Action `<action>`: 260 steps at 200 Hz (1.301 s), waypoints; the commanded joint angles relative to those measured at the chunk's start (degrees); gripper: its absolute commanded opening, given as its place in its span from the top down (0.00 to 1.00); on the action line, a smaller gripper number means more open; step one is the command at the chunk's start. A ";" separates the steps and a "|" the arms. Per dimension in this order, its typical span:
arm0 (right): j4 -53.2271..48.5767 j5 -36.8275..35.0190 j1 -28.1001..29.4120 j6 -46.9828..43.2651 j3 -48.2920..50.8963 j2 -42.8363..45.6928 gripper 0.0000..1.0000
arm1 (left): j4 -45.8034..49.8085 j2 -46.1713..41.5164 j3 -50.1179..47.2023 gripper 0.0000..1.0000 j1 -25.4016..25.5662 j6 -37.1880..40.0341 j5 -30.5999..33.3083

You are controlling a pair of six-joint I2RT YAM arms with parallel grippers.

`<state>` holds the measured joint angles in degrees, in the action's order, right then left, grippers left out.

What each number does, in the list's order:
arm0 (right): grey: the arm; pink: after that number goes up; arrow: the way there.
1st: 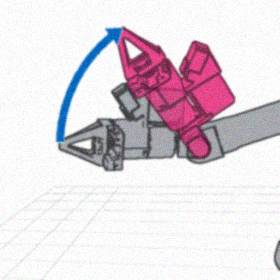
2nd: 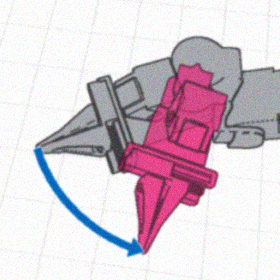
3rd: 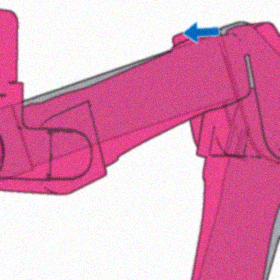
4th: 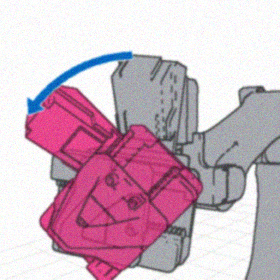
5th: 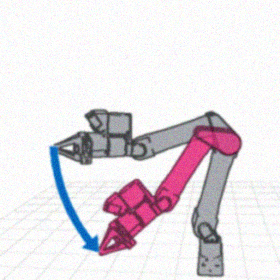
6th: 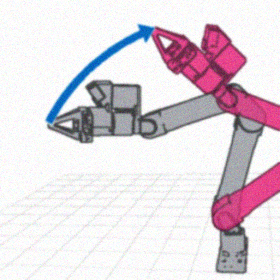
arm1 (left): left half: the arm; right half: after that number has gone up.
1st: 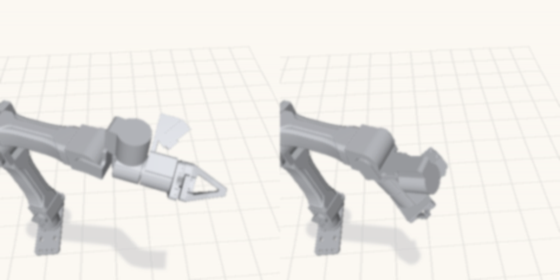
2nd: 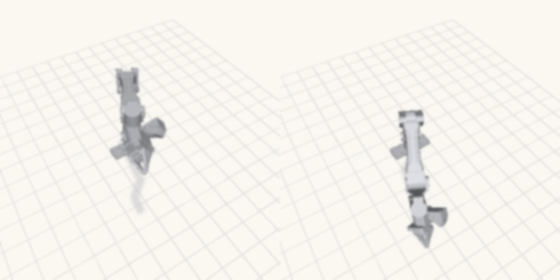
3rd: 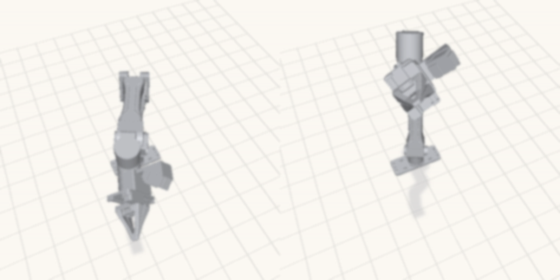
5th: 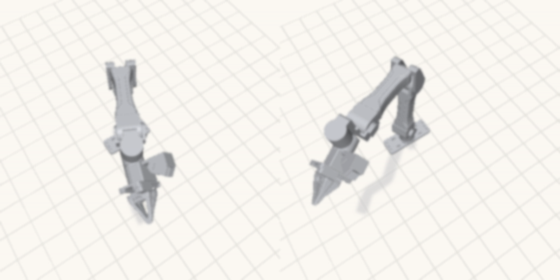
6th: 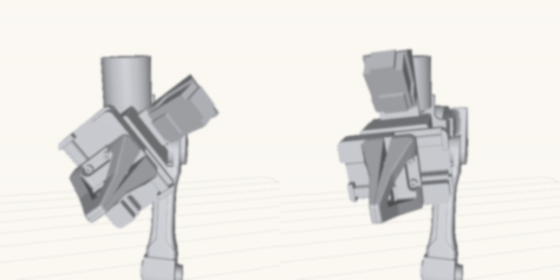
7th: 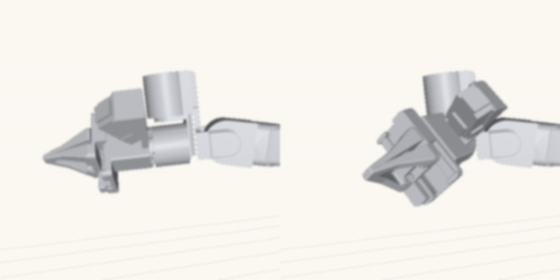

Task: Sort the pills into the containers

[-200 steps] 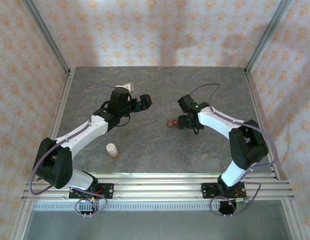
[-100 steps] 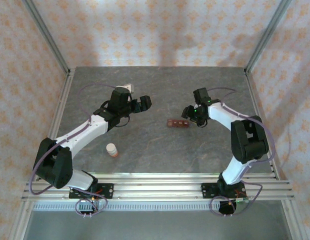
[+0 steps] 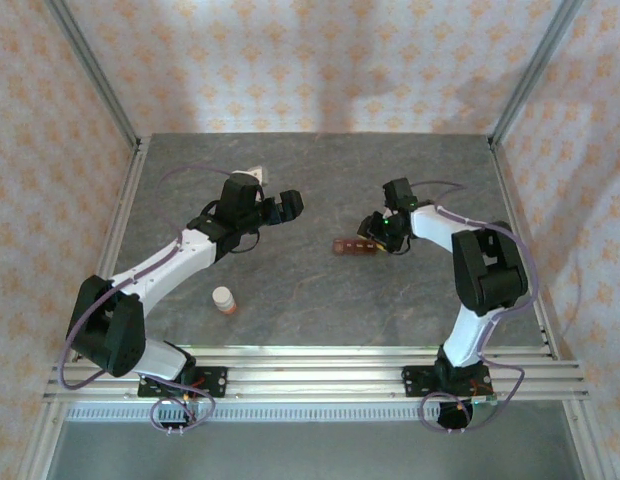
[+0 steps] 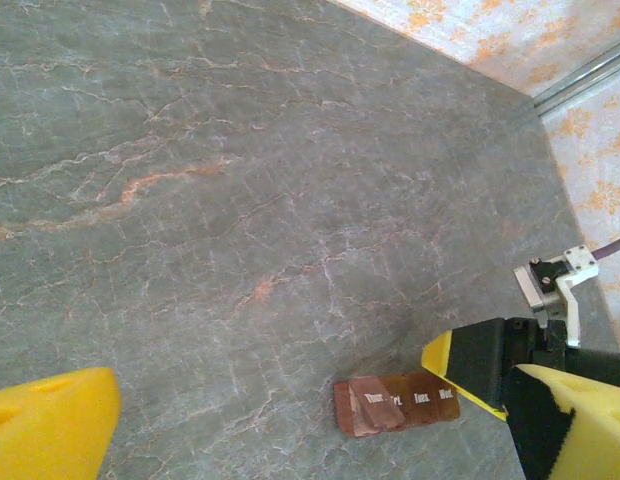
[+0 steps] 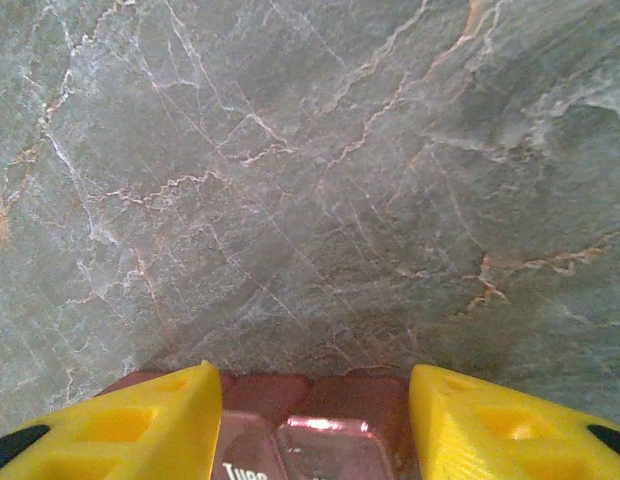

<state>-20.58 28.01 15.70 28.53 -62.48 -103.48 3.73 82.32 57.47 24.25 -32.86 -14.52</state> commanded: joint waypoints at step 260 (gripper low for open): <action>-5.21 -6.75 7.68 -8.83 -0.04 3.58 0.32 | 14.32 6.45 6.38 0.00 2.31 15.33 2.96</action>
<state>-24.10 22.90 23.42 22.11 -64.03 -102.30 12.36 87.39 61.21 24.80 -23.18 -14.04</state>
